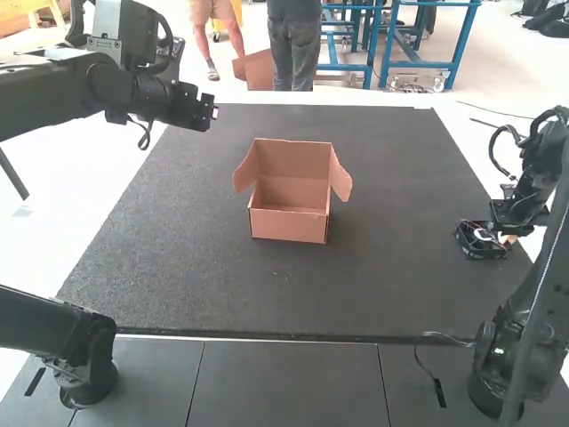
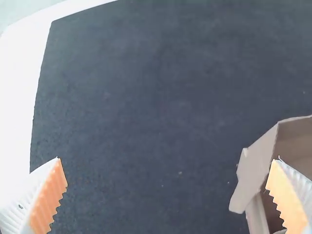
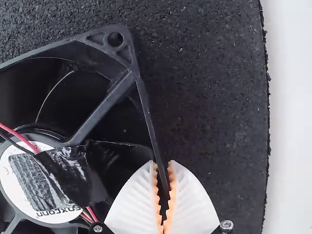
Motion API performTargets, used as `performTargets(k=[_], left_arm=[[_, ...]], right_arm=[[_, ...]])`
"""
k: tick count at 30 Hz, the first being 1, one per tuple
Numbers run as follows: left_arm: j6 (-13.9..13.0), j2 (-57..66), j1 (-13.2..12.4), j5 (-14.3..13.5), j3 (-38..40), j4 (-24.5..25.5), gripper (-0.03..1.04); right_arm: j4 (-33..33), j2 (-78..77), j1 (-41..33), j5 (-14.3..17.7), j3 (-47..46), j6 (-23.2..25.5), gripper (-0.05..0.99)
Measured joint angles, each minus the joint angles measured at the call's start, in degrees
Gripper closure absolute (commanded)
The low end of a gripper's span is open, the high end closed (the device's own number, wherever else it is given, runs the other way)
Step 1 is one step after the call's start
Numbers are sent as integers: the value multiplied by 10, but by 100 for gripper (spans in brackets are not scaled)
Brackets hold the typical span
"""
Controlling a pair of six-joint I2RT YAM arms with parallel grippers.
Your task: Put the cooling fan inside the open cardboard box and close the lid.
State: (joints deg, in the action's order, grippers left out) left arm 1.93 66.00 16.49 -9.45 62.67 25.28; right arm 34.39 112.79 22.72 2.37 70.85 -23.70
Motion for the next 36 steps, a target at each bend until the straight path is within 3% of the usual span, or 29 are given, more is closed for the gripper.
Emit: performTargets(k=[6,9,21,27,36], left_arm=[[0,0,0,0,0,0,4],[0,0,0,0,0,2,4],[0,0,0,0,-3,-1,4],[0,-1,0,0,-22,-7,4],[0,-18,0,0,-61,-24,4]], right_arm=[[41,-29,2,-101,-2,17,96],[50,-73,2,-125,-3,19,95],[114,-238,-5,-181,-1,41,95],[153,-285,-17,-203,0,94,95],[187,-335,-124,-215,0,212,95]])
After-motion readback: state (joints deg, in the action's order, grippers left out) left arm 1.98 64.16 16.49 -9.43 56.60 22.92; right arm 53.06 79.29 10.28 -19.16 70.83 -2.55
